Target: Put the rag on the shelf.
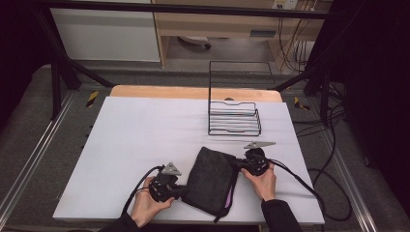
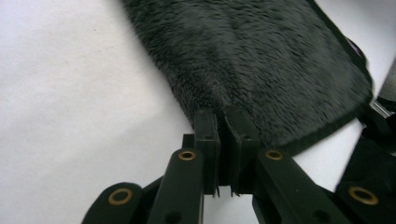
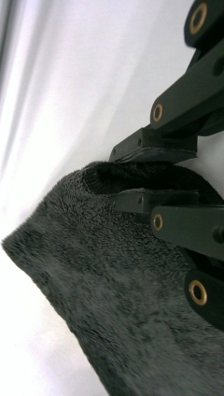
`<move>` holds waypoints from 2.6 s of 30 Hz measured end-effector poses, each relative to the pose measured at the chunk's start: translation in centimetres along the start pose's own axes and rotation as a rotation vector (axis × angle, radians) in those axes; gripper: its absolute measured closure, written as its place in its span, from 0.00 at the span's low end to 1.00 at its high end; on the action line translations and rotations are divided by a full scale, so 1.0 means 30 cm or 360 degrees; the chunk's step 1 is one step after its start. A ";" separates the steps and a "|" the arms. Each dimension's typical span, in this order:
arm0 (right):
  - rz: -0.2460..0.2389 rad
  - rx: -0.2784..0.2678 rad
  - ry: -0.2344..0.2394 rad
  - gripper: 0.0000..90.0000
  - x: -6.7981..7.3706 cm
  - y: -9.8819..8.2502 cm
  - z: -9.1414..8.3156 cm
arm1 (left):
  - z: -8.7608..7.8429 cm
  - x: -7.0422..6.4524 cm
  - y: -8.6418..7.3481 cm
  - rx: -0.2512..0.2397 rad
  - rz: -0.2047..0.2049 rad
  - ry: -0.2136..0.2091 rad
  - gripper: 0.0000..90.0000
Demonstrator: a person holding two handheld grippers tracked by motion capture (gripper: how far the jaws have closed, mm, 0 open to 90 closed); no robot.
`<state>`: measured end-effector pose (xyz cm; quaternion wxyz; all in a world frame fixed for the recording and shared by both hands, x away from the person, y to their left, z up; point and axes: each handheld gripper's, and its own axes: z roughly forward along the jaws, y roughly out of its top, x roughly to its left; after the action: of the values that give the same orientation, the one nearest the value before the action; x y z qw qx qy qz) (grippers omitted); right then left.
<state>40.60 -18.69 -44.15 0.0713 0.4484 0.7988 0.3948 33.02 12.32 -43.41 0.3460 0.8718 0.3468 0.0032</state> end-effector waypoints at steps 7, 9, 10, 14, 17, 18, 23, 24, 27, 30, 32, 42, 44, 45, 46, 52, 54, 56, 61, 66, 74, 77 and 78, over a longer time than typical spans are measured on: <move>-0.0125 0.0003 0.0035 0.87 0.018 0.076 0.087 | -0.011 -0.025 -0.029 -0.0032 -0.0036 -0.0026 0.94; -0.0133 0.0012 0.0027 0.86 0.017 0.073 0.105 | -0.010 -0.025 -0.032 -0.0036 -0.0034 -0.0026 0.93; -0.0141 0.0006 0.0026 0.85 0.016 0.070 0.106 | -0.009 -0.025 -0.034 -0.0044 -0.0032 -0.0025 0.93; -0.0205 -0.0052 -0.0026 0.76 0.022 0.065 0.097 | -0.009 -0.026 -0.038 -0.0055 0.0009 -0.0012 0.90; -0.0206 -0.0096 -0.0035 0.61 0.026 0.064 0.087 | -0.014 -0.025 -0.037 -0.0055 0.0034 -0.0001 0.84; -0.0211 -0.0118 -0.0031 0.58 0.026 0.065 0.081 | -0.017 -0.024 -0.036 -0.0059 0.0038 0.0003 0.81; -0.0176 -0.0202 -0.0008 0.38 0.028 0.071 0.033 | -0.044 -0.005 -0.029 -0.0096 0.0066 0.0039 0.67; -0.0173 -0.0216 0.0000 0.31 0.027 0.072 0.023 | -0.051 0.001 -0.027 -0.0119 0.0056 0.0045 0.64; -0.0156 -0.0225 0.0019 0.20 0.024 0.064 -0.004 | -0.078 0.033 -0.018 -0.0188 0.0072 0.0080 0.55; -0.0141 -0.0238 0.0020 0.14 0.019 0.045 -0.027 | -0.082 0.048 -0.013 -0.0192 0.0063 0.0075 0.42; -0.0136 -0.0241 0.0014 0.11 0.017 0.032 -0.042 | -0.081 0.062 -0.009 -0.0189 0.0056 0.0075 0.35; -0.0130 -0.0211 0.0022 0.03 0.002 -0.021 -0.092 | -0.083 0.110 0.039 -0.0165 0.0082 0.0121 0.15; -0.0126 -0.0207 0.0016 0.02 -0.002 -0.029 -0.098 | -0.086 0.117 0.056 -0.0169 0.0086 0.0136 0.13; -0.0122 -0.0206 0.0014 0.02 -0.004 -0.037 -0.100 | -0.086 0.122 0.065 -0.0173 0.0088 0.0141 0.13; -0.0117 -0.0205 0.0010 0.01 -0.004 -0.039 -0.101 | -0.087 0.127 0.076 -0.0175 0.0087 0.0151 0.13; -0.0131 -0.0209 0.0002 0.01 -0.003 -0.053 -0.104 | -0.072 0.158 0.156 -0.0202 0.0049 0.0222 0.13; -0.0124 -0.0204 0.0006 0.01 -0.002 -0.059 -0.104 | -0.064 0.168 0.184 -0.0203 0.0032 0.0238 0.14; -0.0124 -0.0202 0.0007 0.01 -0.001 -0.060 -0.104 | -0.052 0.175 0.208 -0.0220 0.0012 0.0244 0.14; -0.0130 -0.0201 0.0007 0.02 0.003 -0.064 -0.099 | -0.014 0.192 0.258 -0.0224 -0.0016 0.0332 0.20; -0.0122 -0.0202 0.0007 0.02 0.004 -0.064 -0.100 | 0.036 0.203 0.282 -0.0232 -0.0081 0.0340 0.26; -0.0123 -0.0190 0.0002 0.02 0.004 -0.066 -0.096 | 0.116 0.233 0.270 -0.0166 -0.0185 0.0386 0.54; -0.0124 -0.0188 0.0001 0.02 0.004 -0.066 -0.096 | 0.131 0.233 0.261 -0.0138 -0.0182 0.0372 0.59; -0.0124 -0.0188 0.0001 0.02 0.004 -0.066 -0.096 | 0.137 0.234 0.255 -0.0149 -0.0192 0.0361 0.59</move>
<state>37.86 -20.80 -43.55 0.1129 0.4118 0.7910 0.4383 43.96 10.14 -43.56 0.3445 0.8262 0.4350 0.0971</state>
